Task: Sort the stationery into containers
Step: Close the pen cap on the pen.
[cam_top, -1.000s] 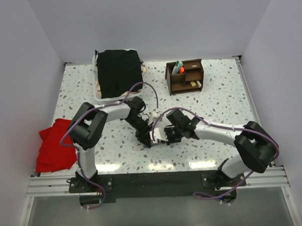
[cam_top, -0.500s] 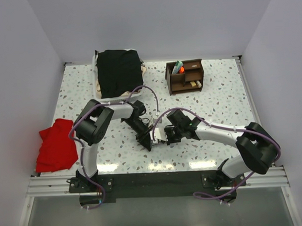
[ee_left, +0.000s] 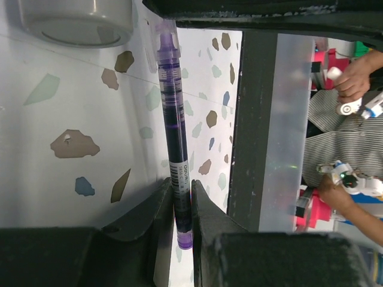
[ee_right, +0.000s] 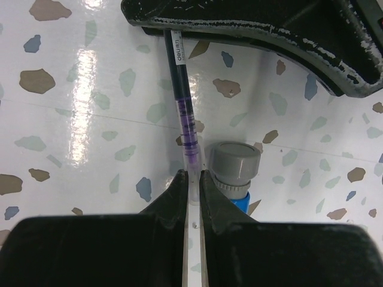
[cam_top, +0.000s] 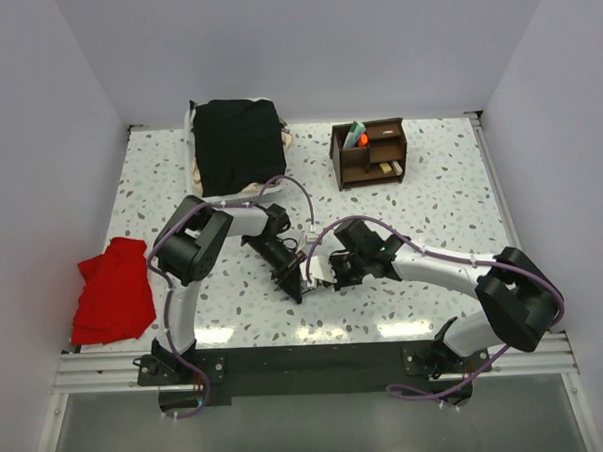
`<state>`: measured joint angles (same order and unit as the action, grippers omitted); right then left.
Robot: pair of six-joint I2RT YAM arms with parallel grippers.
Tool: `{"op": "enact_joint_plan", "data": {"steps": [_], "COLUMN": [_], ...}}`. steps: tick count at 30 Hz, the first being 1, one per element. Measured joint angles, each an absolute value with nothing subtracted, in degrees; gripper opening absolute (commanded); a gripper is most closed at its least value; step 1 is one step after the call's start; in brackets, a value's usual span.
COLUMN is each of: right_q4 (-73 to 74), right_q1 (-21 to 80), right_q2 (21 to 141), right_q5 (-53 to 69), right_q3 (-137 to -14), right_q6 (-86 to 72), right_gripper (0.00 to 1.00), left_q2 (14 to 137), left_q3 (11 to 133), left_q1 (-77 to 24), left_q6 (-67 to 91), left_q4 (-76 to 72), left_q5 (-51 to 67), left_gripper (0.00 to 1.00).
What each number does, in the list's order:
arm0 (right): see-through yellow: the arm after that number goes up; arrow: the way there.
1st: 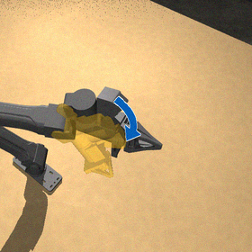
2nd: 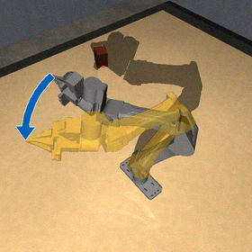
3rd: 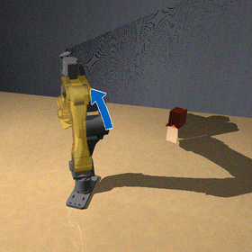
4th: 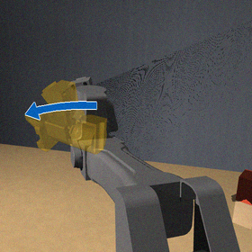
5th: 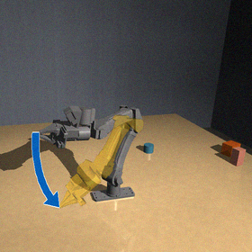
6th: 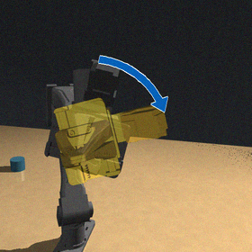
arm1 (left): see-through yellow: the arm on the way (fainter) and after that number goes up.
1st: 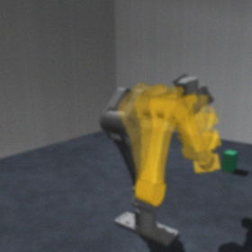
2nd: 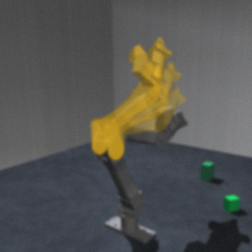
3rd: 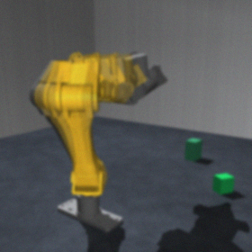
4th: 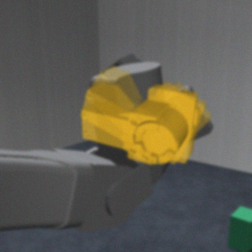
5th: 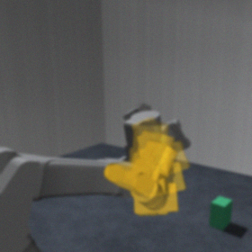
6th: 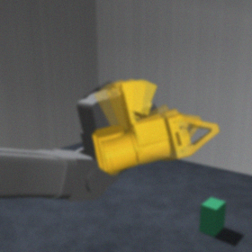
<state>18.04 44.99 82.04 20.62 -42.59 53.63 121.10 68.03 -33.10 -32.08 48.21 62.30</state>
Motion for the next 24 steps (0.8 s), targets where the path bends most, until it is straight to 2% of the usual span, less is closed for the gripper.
{"op": "enact_joint_plan", "data": {"steps": [14,20,24], "right_q4": [17.04,16.75,16.73], "right_q1": [46.44,46.57,46.61], "right_q2": [81.78,82.28,82.61], "right_q5": [22.50,22.68,23.07], "right_q3": [-40.66,-40.56,-40.75], "right_q6": [58.54,62.26,64.25], "right_gripper": [0.00,0.00,0.00], "left_q2": [128.84,133.14,133.53], "left_q3": [71.09,78.00,78.96], "left_q1": [-33.04,-33.61,-33.63], "left_q6": [-35.48,-41.95,-43.33], "left_q4": [56.84,67.20,69.01], "left_q5": [69.17,67.55,66.65], "left_gripper": [0.00,0.00,0.00]}}
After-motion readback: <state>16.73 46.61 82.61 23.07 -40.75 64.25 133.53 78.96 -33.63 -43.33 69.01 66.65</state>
